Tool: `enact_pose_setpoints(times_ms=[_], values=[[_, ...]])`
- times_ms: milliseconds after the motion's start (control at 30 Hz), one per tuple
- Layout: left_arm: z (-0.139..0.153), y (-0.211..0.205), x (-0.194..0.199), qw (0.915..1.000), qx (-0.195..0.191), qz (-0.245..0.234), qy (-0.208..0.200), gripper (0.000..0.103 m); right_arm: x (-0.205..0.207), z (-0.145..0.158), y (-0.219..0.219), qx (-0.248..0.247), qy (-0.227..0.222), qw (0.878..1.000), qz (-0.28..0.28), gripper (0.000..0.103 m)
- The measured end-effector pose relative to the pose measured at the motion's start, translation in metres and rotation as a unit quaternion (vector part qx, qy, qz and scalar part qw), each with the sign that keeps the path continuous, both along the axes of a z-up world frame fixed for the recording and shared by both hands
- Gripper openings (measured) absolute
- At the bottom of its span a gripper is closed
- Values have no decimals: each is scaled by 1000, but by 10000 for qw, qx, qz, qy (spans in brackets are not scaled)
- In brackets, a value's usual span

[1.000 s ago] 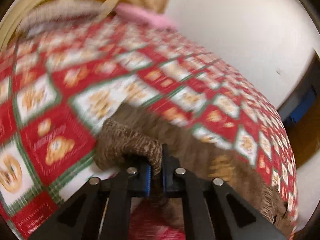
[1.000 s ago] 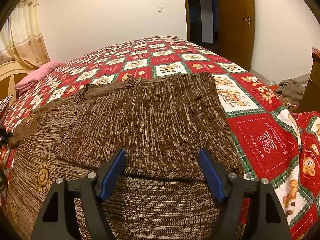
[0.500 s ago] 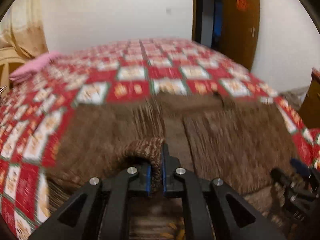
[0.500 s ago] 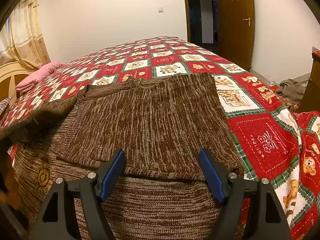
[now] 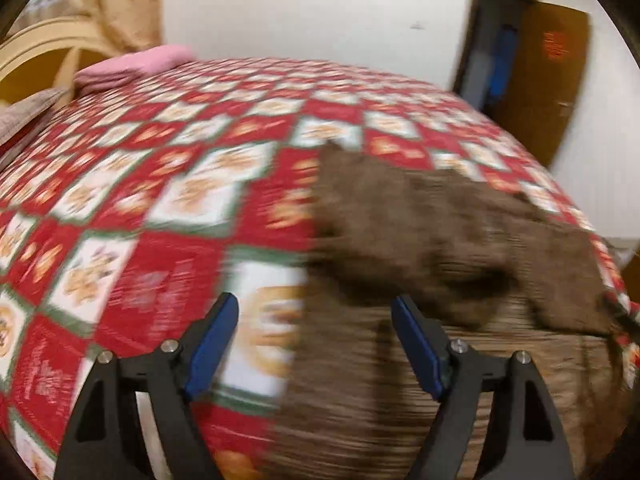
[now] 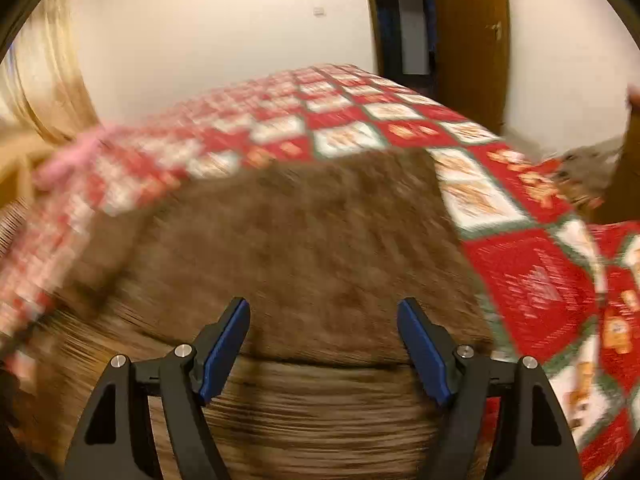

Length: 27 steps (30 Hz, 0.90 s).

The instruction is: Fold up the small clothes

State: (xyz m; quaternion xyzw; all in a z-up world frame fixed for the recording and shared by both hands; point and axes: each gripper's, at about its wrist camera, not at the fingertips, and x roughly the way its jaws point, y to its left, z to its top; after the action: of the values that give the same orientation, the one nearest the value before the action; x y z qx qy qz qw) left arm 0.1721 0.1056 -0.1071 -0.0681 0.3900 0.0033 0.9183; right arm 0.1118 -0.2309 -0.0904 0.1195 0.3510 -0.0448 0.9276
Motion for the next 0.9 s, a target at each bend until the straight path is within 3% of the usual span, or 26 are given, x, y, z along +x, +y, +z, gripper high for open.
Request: enact_pose_setpoints(times_ms=[67,133,267,433,500,533,567,600,667,733,800,833,900], values=[[-10,8,8,9989,-428,143,112,81,4,18,17,321,-306,9984,338,77],[-10,7,9,9985,-537,142,38,87,22,30,48,327,-307,9956,819,77],[-14,-6,12,9996,-246,117,100,89,59,32,114,45,-154,9874,1576,77],[-14,7,14,9980,-591,219,34,89,83,15,181,-547,185,9675,2462,77],[-14,12,11,9968,-754,246,-29,88,88,1,192,-832,440,9626,2539,55],[-14,12,11,9965,-792,252,-43,88,91,-5,193,-882,581,9611,2554,25],[-14,11,12,9966,-781,256,-36,88,94,-12,189,-921,734,9614,2488,17],[-14,10,12,9968,-754,261,-29,88,96,-16,183,-903,801,9640,2367,17],[-14,8,14,9971,-708,296,5,88,96,-15,160,-457,700,9756,2029,17],[-14,8,16,9971,-672,358,46,88,90,-15,125,340,611,9870,1445,17],[-14,4,18,9977,-509,426,124,88,78,-20,100,872,588,9886,1076,19],[-14,1,20,9981,-387,452,170,88,73,-24,91,1067,632,9876,962,26],[-15,-5,22,9983,-125,512,252,89,65,-24,79,1432,618,9829,983,27]])
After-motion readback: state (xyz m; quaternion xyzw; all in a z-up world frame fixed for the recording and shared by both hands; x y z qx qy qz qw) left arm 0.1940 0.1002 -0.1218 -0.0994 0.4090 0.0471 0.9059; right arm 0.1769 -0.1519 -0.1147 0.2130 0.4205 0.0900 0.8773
